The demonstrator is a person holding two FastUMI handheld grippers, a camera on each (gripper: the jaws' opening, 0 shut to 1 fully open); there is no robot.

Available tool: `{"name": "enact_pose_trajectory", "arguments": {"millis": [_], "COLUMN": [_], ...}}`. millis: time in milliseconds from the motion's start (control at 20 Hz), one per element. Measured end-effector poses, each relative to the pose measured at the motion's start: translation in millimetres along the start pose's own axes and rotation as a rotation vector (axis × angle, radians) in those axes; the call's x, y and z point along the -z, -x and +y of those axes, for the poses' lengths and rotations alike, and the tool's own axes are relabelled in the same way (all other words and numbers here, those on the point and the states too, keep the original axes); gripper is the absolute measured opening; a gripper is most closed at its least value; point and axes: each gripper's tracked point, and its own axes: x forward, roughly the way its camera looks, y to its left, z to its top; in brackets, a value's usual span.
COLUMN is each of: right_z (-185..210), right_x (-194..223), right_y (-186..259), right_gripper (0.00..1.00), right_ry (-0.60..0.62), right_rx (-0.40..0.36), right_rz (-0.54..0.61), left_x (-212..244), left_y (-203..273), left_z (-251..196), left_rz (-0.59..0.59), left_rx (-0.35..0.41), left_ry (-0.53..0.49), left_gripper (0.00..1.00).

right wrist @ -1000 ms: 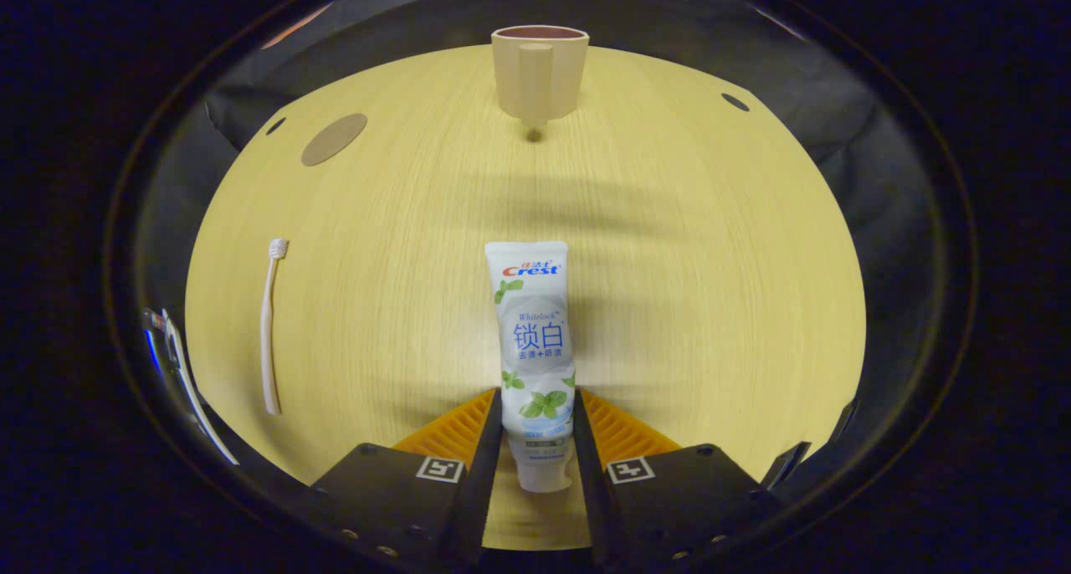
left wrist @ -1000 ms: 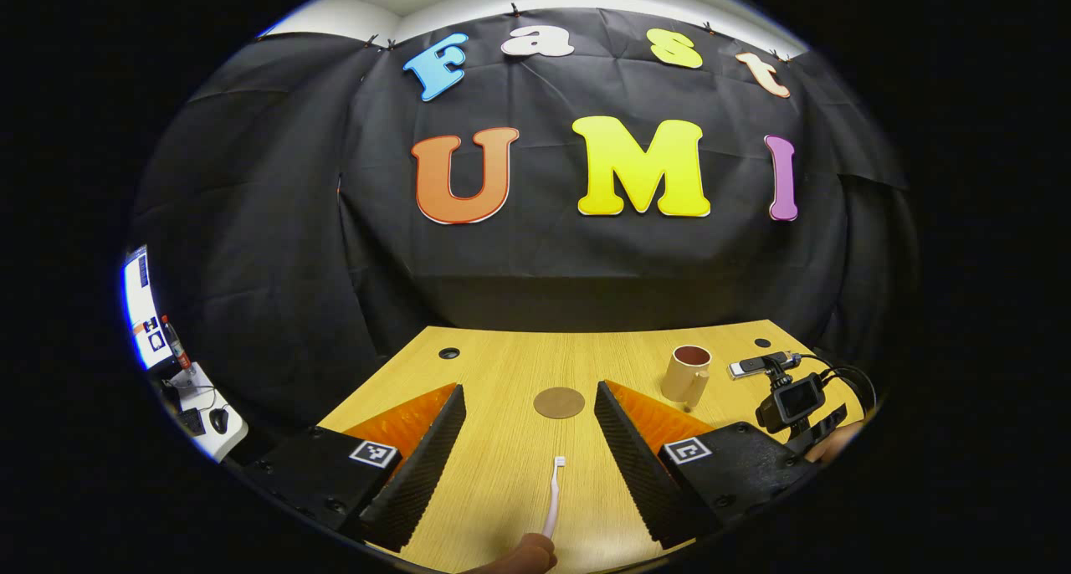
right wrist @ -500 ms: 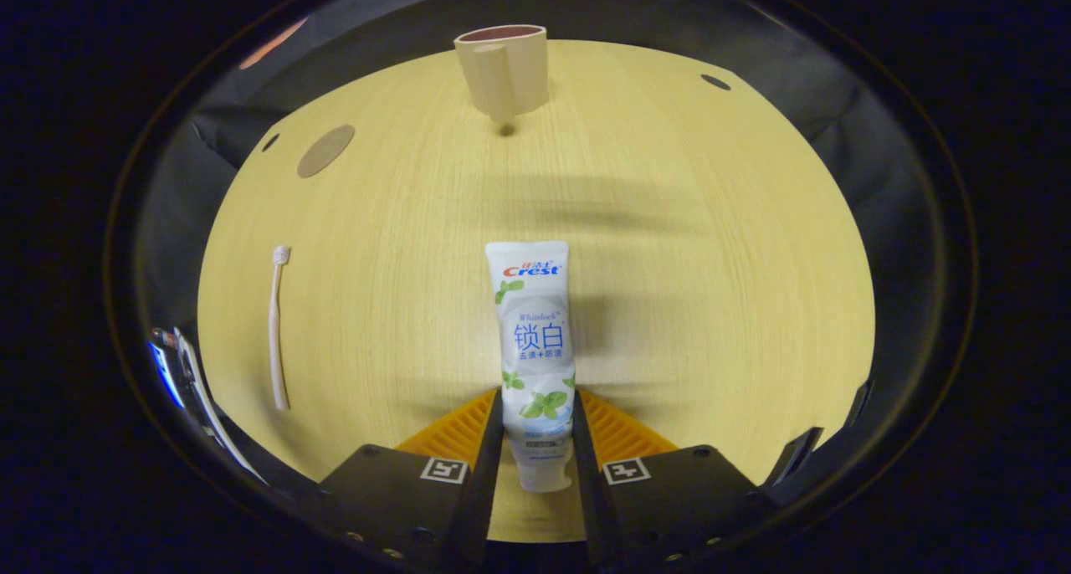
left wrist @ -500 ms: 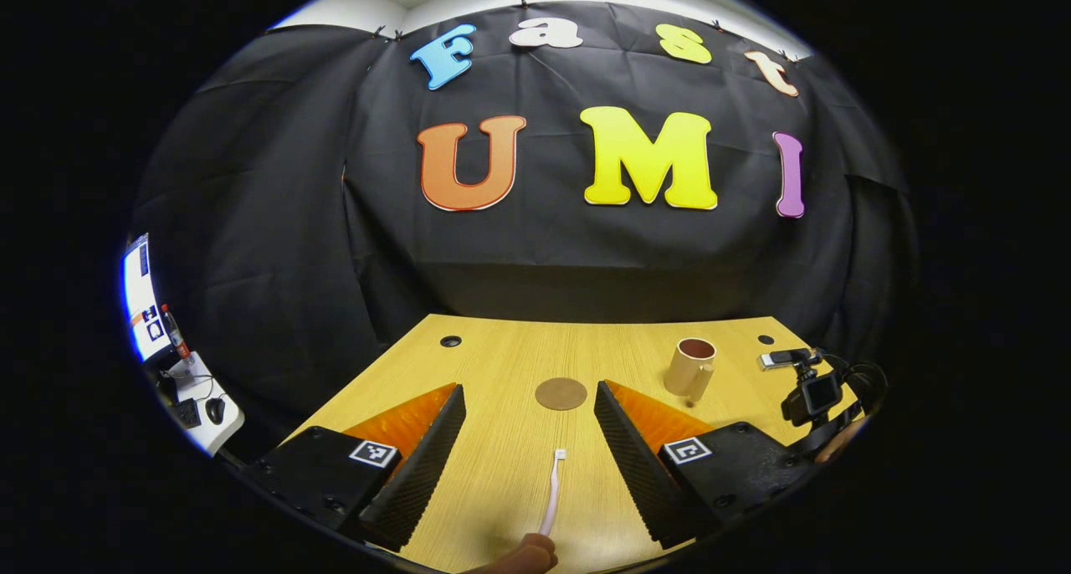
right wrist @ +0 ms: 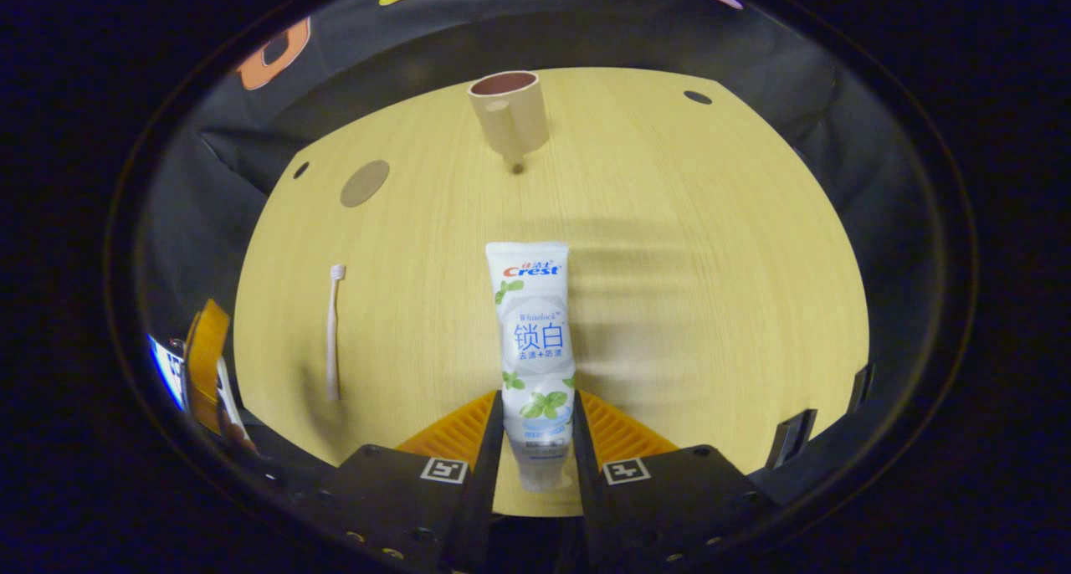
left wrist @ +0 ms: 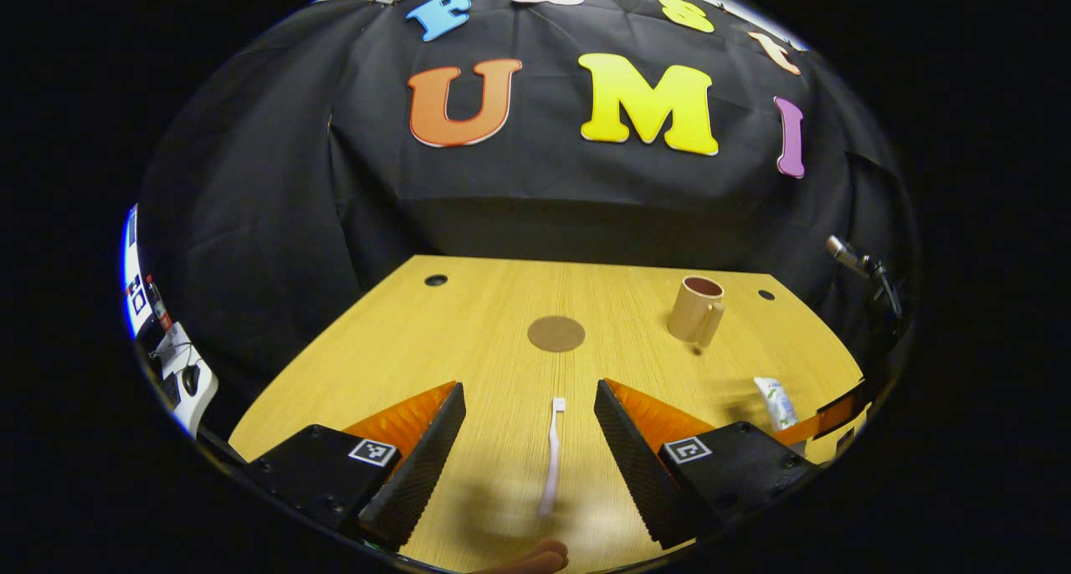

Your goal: Put the toothbrush and toothpaste on the desktop into the cup, then pick up the cup and place it on the coaster on the desktop.

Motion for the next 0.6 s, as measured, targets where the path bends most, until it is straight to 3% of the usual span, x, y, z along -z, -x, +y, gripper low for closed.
{"name": "enact_pose_trajectory", "arguments": {"millis": [300, 500, 600], "right_z": [-0.7, -0.6, -1.1], "right_x": [1.7, 0.7, 2.4], "right_y": [-1.7, -1.5, -3.3], "right_gripper": [0.43, 0.43, 0.43], "right_ry": [0.017, 0.006, 0.0], "right_rx": [-0.028, -0.03, -0.026], "right_rz": [-0.04, -0.035, -0.032], "left_x": [70.3, 85.4, 91.3], "left_y": [-26.3, -35.2, -38.8], "left_z": [-5.6, -20.9, -26.4], "left_rz": [0.208, 0.256, 0.273], "left_rx": [-0.012, 0.017, 0.033], "left_ry": [0.025, -0.036, -0.044], "left_gripper": [1.0, 0.99, 0.93]}}
